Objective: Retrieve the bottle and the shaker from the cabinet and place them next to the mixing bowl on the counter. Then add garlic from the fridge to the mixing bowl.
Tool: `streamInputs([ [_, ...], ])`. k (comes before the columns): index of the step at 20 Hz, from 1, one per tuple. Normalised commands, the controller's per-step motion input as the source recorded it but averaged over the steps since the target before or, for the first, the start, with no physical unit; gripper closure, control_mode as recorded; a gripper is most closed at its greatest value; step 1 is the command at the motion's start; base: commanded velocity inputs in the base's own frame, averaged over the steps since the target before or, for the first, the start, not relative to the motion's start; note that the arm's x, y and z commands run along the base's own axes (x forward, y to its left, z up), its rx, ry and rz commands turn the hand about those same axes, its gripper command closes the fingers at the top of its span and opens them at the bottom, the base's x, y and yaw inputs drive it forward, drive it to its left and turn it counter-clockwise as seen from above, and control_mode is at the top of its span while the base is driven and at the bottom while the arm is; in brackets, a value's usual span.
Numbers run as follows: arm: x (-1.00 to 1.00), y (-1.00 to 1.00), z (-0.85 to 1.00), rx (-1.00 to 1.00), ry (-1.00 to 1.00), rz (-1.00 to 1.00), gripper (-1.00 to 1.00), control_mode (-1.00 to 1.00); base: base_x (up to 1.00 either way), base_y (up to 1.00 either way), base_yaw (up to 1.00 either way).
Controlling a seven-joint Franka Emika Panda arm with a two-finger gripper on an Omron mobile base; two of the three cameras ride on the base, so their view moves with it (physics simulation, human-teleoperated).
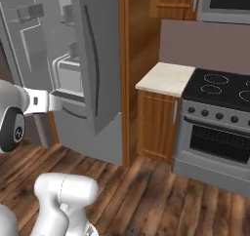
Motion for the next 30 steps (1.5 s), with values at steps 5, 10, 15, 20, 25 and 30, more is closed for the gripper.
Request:
streamInputs([
  [5, 0.00, 0.00, 0.00, 0.00, 0.00, 0.00, -1.00, 1.00, 0.64, 1.00, -0.04],
  [10, 0.00, 0.00, 0.00, 0.00, 0.00, 0.00, -1.00, 1.00, 0.71, 1.00, -0.12],
  [15, 0.00, 0.00, 0.00, 0.00, 0.00, 0.00, -1.00, 1.00, 0.84, 0.88, -0.24],
  [20, 0.00, 0.00, 0.00, 0.00, 0.00, 0.00, -1.00, 1.00, 0.79, 0.24, -0.40],
  [25, 0.00, 0.00, 0.00, 0.00, 0.00, 0.00, -1.00, 1.00, 0.33, 0.15, -0.26],
  [30, 0.00, 0.00, 0.00, 0.00, 0.00, 0.00, -1.00, 1.00, 0.75, 0.57, -0.20],
])
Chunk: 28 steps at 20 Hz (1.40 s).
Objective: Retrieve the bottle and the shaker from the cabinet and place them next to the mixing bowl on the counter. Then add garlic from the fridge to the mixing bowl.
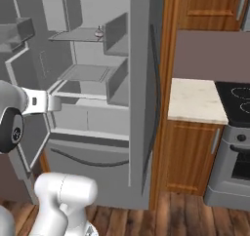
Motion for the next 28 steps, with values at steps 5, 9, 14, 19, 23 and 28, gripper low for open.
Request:
streamInputs([
  [5, 0.00, 0.00, 0.00, 0.00, 0.00, 0.00, -1.00, 1.00, 0.75, 0.39, -0.26],
  [9, 0.00, 0.00, 0.00, 0.00, 0.00, 0.00, -1.00, 1.00, 0.61, 0.12, -0.38],
  [14, 0.00, 0.00, 0.00, 0.00, 0.00, 0.00, -1.00, 1.00, 0.55, 0.55, -0.21],
  [19, 0.00, 0.00, 0.00, 0.00, 0.00, 0.00, -1.00, 1.00, 0.66, 0.47, -0.11],
  [23, 0.00, 0.00, 0.00, 0.00, 0.00, 0.00, -1.00, 1.00, 0.82, 0.00, 0.00],
  [28, 0.00, 0.00, 0.00, 0.00, 0.00, 0.00, -1.00, 1.00, 0.08, -0.07, 0.04],
])
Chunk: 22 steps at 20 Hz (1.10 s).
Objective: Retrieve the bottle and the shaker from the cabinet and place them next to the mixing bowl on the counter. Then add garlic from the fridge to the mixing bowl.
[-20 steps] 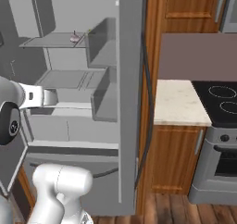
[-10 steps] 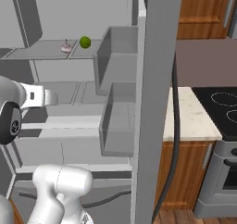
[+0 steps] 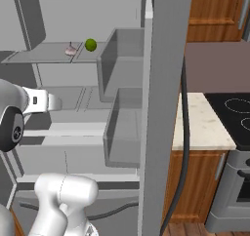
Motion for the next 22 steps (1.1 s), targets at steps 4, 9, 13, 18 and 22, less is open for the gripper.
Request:
streamInputs([
  [4, 0.00, 0.00, 0.00, 0.00, 0.00, 0.00, -1.00, 1.00, 0.14, 0.02, 0.00],
  [9, 0.07, 0.00, 0.01, 0.00, 0.02, 0.00, -1.00, -1.00, 0.18, -0.01, 0.00],
  [13, 0.41, 0.02, 0.17, -0.05, 0.18, -0.01, -1.00, -1.00, 0.00, 0.00, 0.00],
  [18, 0.23, 0.00, 0.22, -0.12, 0.11, 0.00, -1.00, -1.00, 0.00, 0.00, 0.00],
  [22, -0.01, 0.00, 0.29, 0.01, -0.14, 0.00, -1.00, -1.00, 0.00, 0.00, 0.00],
])
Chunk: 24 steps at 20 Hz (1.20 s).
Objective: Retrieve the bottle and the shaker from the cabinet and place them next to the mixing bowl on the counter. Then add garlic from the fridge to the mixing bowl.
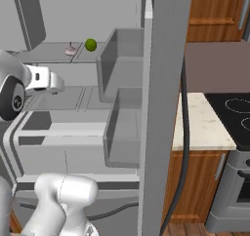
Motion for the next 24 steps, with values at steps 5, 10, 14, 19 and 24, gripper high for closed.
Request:
streamInputs([
  [5, 0.00, 0.00, 0.34, 0.28, -0.27, 0.01, -1.00, -1.00, 0.00, 0.00, 0.00],
  [10, 0.00, 0.09, 0.83, 0.03, 0.02, 0.00, -1.00, -1.00, 0.00, 0.00, 0.00],
  [14, 0.34, 0.12, 0.63, -0.22, 0.30, 0.00, -1.00, -1.00, 0.00, 0.00, 0.00],
  [19, 0.69, 0.01, 0.00, -0.07, 0.15, 0.00, -1.00, -1.00, 0.00, 0.00, 0.00],
  [24, 0.81, 0.00, -0.32, 0.01, 0.07, 0.00, -1.00, -1.00, 0.00, 0.00, 0.00],
])
